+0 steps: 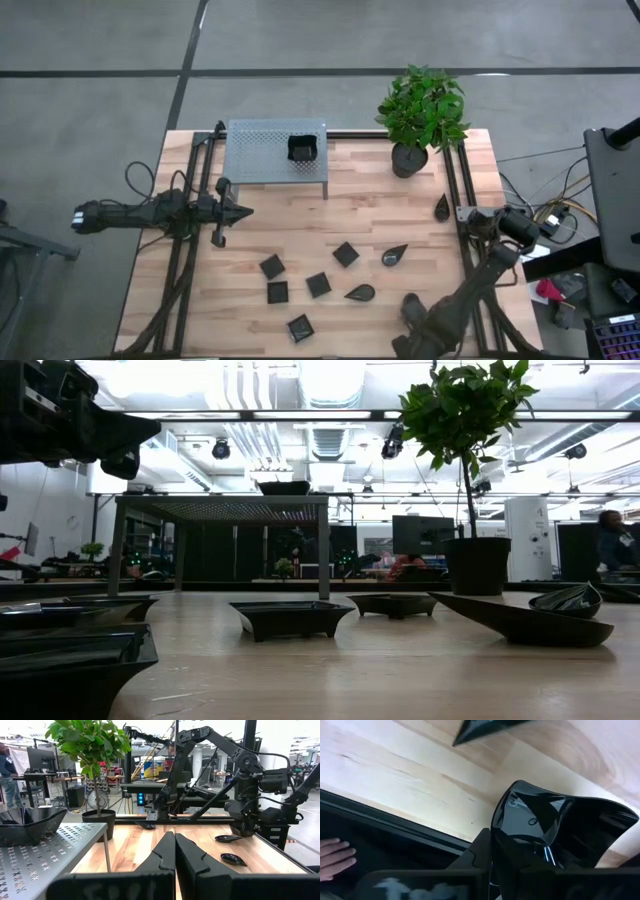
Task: Pick & Place Mini shaped plates
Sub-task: Stack the distorted square plate on top of the stacked distorted square plates on the shelf
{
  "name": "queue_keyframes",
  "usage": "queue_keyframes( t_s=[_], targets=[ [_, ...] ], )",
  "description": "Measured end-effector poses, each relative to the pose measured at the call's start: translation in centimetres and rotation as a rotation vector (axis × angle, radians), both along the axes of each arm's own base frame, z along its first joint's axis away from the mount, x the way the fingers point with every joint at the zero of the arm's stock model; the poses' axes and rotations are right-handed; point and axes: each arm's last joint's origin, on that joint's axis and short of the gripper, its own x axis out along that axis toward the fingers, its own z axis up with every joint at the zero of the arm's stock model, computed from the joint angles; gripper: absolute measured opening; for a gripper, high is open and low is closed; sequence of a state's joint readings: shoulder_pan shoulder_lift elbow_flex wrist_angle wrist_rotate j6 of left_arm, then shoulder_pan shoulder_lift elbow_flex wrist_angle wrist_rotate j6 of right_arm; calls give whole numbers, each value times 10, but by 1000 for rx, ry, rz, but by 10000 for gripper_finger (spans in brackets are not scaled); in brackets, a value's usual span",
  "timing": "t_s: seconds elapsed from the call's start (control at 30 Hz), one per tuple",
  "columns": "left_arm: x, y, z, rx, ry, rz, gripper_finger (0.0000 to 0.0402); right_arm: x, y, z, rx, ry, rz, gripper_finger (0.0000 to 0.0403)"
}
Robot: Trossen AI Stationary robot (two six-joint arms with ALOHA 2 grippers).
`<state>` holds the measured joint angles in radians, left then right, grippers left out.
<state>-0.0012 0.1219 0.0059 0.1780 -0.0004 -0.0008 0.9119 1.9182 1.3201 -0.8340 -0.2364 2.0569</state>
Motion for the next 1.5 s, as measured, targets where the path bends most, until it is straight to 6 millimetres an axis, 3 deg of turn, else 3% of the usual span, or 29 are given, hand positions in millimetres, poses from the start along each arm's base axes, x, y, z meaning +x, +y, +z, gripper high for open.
queue_keyframes(
  t_s=[0.27,0.47,0.73,0.87,1.13,1.3,1.5],
  targets=[
    [0,0,0,0,0,0,0,14,-13,5,19,-47,115,8],
    [0,0,0,0,0,0,0,25,-23,28,-23,-49,289,8],
    [0,0,0,0,0,0,0,32,-45,68,-204,-10,447,8],
    [0,0,0,0,0,0,0,42,-56,83,-338,-90,573,8],
    [0,0,0,0,0,0,0,78,-87,110,-677,-278,891,8],
    [0,0,0,0,0,0,0,103,-117,129,-903,-303,958,8],
    [0,0,0,0,0,0,0,137,-156,146,-998,-331,1036,8]
  ],
)
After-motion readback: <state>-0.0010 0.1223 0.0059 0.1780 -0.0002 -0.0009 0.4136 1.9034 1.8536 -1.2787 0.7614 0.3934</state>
